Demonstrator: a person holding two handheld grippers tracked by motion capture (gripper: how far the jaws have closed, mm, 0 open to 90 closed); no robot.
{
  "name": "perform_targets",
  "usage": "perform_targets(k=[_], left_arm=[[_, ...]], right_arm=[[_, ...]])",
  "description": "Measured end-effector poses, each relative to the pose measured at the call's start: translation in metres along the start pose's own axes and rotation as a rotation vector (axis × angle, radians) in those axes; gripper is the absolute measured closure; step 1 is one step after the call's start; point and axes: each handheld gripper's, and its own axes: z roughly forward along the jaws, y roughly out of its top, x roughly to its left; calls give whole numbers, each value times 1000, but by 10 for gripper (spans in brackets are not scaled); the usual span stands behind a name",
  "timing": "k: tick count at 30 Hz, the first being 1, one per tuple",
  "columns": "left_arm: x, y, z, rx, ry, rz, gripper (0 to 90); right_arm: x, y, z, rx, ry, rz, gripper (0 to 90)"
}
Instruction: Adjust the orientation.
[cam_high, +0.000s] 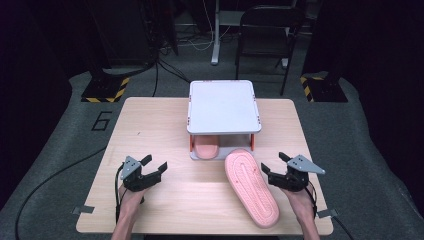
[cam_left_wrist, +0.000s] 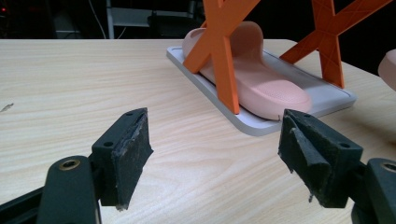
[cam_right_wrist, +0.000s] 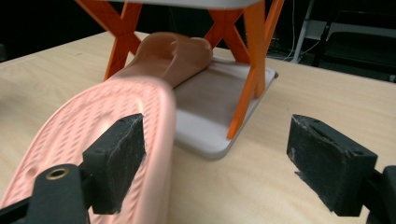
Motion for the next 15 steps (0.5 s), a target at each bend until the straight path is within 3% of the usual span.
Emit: perform_targets(k=[4, 9, 12, 15], left_arm=[[2, 1, -1, -22, 11, -15, 251], [2, 0, -2, -22, 10, -17, 251], [1, -1, -2, -25, 19, -18, 252], [4, -1, -2, -25, 23, -21, 252]], right_arm=[[15, -13, -12, 11, -2, -41, 202], [24, -27, -7, 53, 19, -69, 204], [20, -31, -3, 59, 5, -74, 204], [14, -32, -4, 72, -37, -78, 205]])
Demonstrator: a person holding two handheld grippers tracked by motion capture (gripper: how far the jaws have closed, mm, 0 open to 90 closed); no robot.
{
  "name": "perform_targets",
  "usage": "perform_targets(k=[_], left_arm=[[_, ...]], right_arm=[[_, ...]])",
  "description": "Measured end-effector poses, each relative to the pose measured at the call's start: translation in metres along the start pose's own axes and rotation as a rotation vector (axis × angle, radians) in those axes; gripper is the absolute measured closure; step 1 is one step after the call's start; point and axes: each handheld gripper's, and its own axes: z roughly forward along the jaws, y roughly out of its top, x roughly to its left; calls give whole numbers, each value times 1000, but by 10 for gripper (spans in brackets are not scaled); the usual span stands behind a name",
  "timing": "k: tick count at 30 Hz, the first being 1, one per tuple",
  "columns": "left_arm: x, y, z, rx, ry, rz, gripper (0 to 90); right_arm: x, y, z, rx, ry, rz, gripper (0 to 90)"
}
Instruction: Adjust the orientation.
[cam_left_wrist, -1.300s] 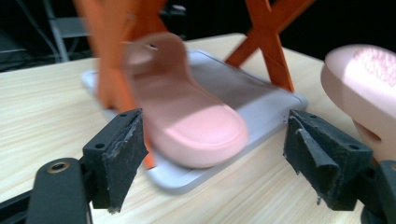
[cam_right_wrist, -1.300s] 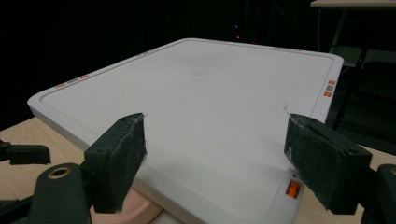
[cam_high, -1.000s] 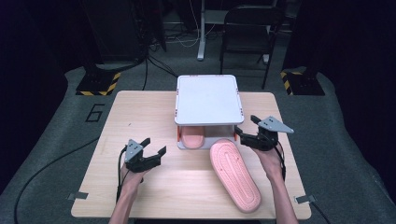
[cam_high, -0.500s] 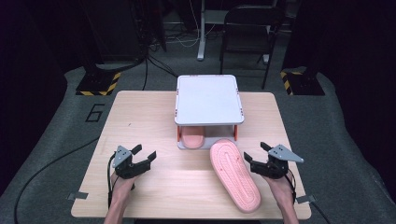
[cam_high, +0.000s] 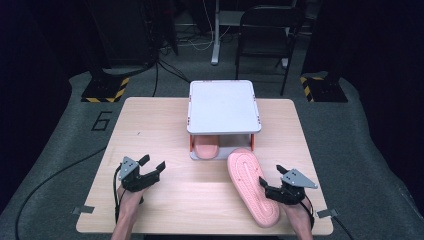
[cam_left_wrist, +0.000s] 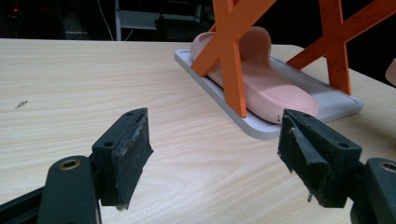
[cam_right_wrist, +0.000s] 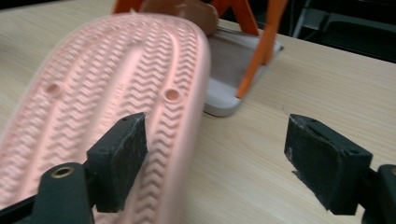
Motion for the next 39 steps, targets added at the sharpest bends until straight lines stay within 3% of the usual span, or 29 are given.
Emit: perform_targets(k=[11, 22, 24, 27, 29, 32, 34, 37, 39], left_arm=[[3, -1, -1, 4, 15, -17, 253], [5, -3, -1, 12, 25, -17, 254], [6, -3, -1, 15, 27, -14, 254], [6, -3, -1, 7, 28, -23, 255], [6, -3, -1, 5, 28, -23, 255], [6, -3, -2, 14, 28, -16, 255], [5, -3, -2, 9, 28, -21, 256], [5, -3, -2, 3, 30, -24, 256], [6, -3, -2, 1, 29, -22, 257]], right_arm=[[-33, -12, -1, 31, -69, 45, 210], [-49, -21, 6, 66, -108, 71, 231], [-52, -21, 5, 66, -110, 70, 233], [-54, -17, 0, 50, -151, 73, 246], [-55, -10, -7, 19, -158, 93, 242], [-49, 6, -16, -40, -167, 65, 240], [-40, 18, -19, -82, -137, 25, 237], [-26, 32, -16, -69, -86, -20, 234], [-22, 34, -10, -54, -92, -67, 236]])
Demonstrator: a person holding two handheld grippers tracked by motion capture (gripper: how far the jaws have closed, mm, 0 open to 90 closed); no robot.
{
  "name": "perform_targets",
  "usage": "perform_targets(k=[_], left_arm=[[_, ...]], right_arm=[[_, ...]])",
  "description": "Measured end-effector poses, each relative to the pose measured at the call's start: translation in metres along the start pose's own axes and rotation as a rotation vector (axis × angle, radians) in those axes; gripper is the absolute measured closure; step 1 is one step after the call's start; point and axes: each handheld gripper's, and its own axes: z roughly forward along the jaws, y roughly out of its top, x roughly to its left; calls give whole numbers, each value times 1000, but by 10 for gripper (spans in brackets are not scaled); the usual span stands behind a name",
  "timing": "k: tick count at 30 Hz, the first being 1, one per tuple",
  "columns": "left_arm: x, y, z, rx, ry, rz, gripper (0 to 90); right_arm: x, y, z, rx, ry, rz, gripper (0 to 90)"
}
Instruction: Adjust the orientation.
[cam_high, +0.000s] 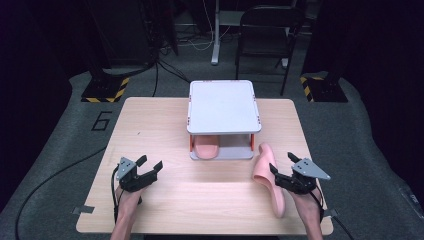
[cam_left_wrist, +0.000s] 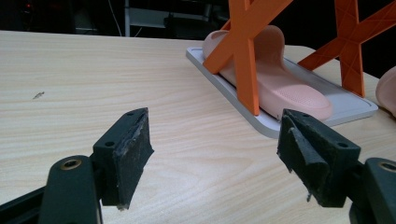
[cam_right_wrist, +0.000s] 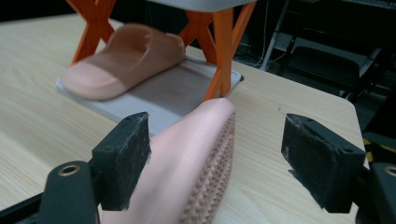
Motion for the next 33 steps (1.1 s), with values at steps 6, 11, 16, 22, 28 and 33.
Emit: perform_targets(k=[6, 11, 16, 22, 28, 33], left_arm=[[1, 0, -1, 3, 9, -8, 257], [1, 0, -1, 9, 8, -9, 258], [2, -1, 0, 10, 11, -9, 258], [3, -2, 0, 8, 12, -19, 259], [5, -2, 0, 3, 16, -21, 260], [6, -2, -1, 3, 19, -25, 261]], right_arm=[[-6, -8, 0, 30, -49, 0, 244], [-26, -15, -13, 33, -123, 29, 252], [-57, -35, -20, 56, -192, 93, 292], [-76, -65, -18, 56, -220, 180, 324], [-80, -78, -17, 98, -258, 197, 318], [-78, -74, -26, 60, -273, 196, 264]])
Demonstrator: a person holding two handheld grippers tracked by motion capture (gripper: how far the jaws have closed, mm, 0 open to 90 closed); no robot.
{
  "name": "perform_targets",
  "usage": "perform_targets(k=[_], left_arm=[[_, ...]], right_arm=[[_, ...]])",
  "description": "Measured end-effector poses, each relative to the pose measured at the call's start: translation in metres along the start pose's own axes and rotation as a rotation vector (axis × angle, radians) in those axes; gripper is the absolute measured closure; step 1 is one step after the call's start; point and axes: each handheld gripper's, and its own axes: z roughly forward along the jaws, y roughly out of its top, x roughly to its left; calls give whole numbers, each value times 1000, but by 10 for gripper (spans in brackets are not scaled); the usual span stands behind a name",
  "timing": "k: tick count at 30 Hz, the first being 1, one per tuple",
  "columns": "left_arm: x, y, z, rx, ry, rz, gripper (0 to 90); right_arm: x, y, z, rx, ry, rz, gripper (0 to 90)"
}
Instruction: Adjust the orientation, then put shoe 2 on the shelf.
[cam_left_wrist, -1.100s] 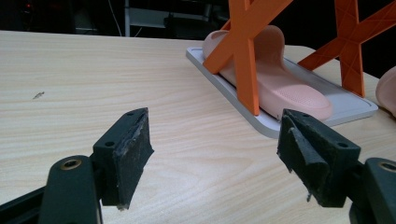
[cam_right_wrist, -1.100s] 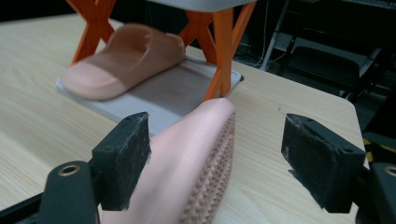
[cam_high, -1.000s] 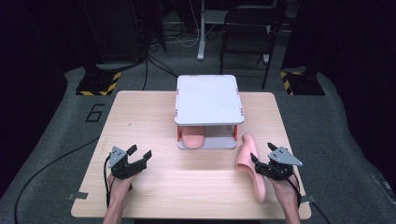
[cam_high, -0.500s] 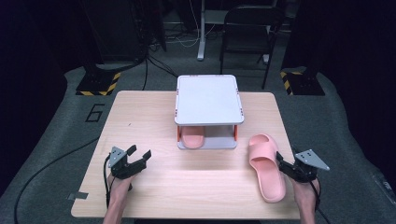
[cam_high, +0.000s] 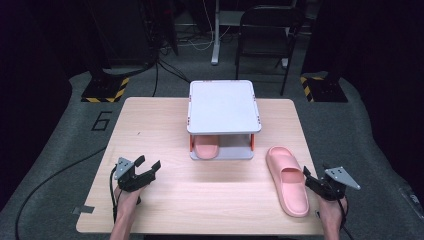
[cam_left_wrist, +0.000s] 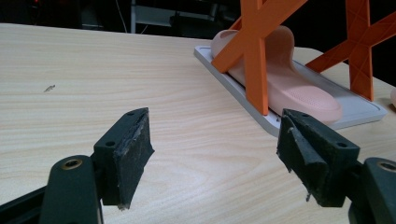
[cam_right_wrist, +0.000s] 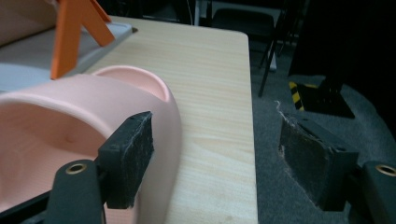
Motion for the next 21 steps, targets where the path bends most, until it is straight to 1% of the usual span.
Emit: perform_targets(k=[1, 2, 3, 4, 5, 9, 10, 12, 15, 16, 18, 21], left_arm=[[1, 0, -1, 8, -2, 1, 261], [1, 0, -1, 8, 0, 0, 261], [0, 0, 0, 4, 5, -3, 261], [1, 0, -1, 4, 2, -6, 262], [1, 0, -1, 4, 2, -7, 262], [1, 0, 0, 0, 5, -10, 263], [1, 0, 0, 0, 6, -12, 264], [1, -1, -1, 4, 9, -12, 265], [3, -1, 0, 10, 13, -20, 265], [3, -2, 0, 4, 12, -23, 266], [3, -2, 0, -1, 14, -25, 267], [3, -2, 0, 1, 13, -26, 267]], right_arm=[[1, 1, -1, -11, 4, -1, 263], [3, 1, -4, -15, 9, -7, 260], [4, 1, -6, -31, 18, -13, 258], [6, 0, -8, -38, 14, -9, 255], [8, -2, -10, -43, 24, -5, 251], [13, -6, -11, -45, 51, -22, 244], [14, -6, -12, -48, 50, -18, 241], [14, -5, -14, -57, 66, -14, 239], [14, -5, -18, -76, 75, -6, 237], [13, -5, -18, -76, 78, -8, 237], [12, -7, -19, -75, 76, 5, 237], [11, -10, -19, -68, 94, 23, 245]])
